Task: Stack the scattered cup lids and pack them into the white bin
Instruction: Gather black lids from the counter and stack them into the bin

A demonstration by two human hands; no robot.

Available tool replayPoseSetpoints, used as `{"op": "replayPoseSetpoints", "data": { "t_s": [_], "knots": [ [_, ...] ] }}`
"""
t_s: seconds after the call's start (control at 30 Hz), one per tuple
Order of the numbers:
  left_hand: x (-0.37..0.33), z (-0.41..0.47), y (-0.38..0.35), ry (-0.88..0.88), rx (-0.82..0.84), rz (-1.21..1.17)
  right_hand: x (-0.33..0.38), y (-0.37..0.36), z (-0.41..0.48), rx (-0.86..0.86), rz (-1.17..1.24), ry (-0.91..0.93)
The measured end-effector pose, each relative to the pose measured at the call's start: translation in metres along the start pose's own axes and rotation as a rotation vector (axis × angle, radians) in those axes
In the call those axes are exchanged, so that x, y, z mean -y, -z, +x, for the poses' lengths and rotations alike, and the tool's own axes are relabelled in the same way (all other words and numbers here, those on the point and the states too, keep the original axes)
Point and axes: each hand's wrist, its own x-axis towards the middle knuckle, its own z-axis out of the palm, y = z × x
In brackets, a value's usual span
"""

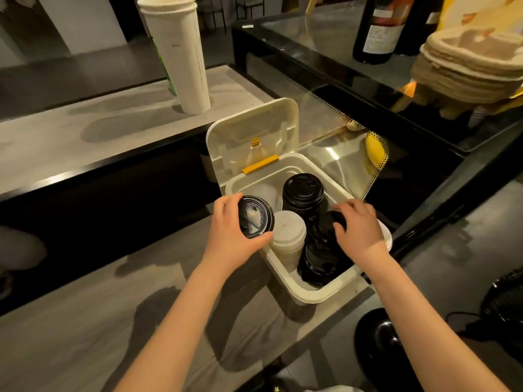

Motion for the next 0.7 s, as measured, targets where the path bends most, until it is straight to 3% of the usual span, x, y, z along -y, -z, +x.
{"op": "replayPoseSetpoints", "data": {
  "t_s": [0.13, 0.3, 0.53, 0.7],
  "knots": [
    [-0.005, -0.002, 0.0, -0.029, -0.008, -0.021, 0.024, 0.013, 0.003, -0.092, 0.251, 0.069],
    [-0.017, 0.0, 0.005, -0.103, 0.005, 0.041, 0.08, 0.021, 0.009, 0.309, 0.73, 0.162],
    [-0.023, 0.012, 0.003, -0.179, -0.007, 0.096, 0.091, 0.025, 0.032, 0.392, 0.844, 0.131],
    [-0.006, 0.037, -0.004, -0.128, 0.08, 0.305, 0.07, 0.044, 0.08, 0.143, 0.73, 0.006]
  ]
}}
